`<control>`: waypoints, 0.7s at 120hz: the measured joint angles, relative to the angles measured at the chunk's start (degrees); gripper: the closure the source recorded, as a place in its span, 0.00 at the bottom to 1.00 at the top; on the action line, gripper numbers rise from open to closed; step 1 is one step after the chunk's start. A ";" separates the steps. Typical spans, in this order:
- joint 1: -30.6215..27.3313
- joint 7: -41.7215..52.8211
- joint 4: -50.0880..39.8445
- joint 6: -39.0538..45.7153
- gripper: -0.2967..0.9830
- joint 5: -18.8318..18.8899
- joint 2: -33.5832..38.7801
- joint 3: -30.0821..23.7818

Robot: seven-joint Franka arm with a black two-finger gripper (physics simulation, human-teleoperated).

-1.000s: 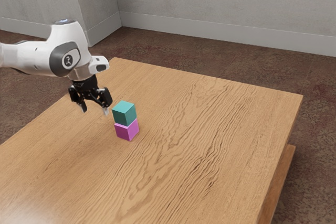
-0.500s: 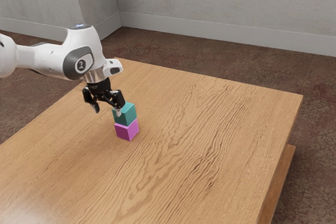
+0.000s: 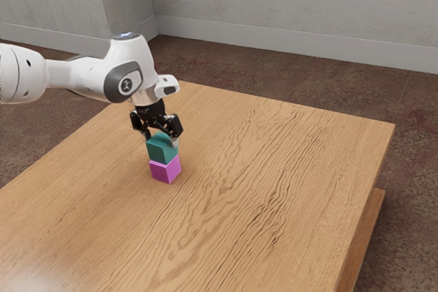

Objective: Pick up the blue block with one arm, and put the blue block on the table with one arm

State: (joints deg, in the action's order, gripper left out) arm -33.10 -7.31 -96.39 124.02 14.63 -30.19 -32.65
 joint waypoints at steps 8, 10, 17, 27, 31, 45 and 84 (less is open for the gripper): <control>0.44 -0.10 0.59 0.00 0.23 0.46 -0.97 0.09; 0.54 -0.12 0.68 0.00 0.23 0.55 -1.17 0.10; 0.70 -0.20 0.83 -0.01 0.23 0.78 -1.62 0.13; 1.00 -0.30 0.90 -0.01 0.25 0.95 -2.00 0.87; 1.11 -0.33 0.90 -0.01 0.28 1.00 -2.05 1.17; 1.25 -0.33 0.95 -0.04 0.38 1.14 -2.03 1.58; 1.00 -0.06 1.33 -0.94 0.52 1.76 0.70 1.79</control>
State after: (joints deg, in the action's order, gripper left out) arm -32.10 -7.37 -95.05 123.08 16.40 -29.50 -30.85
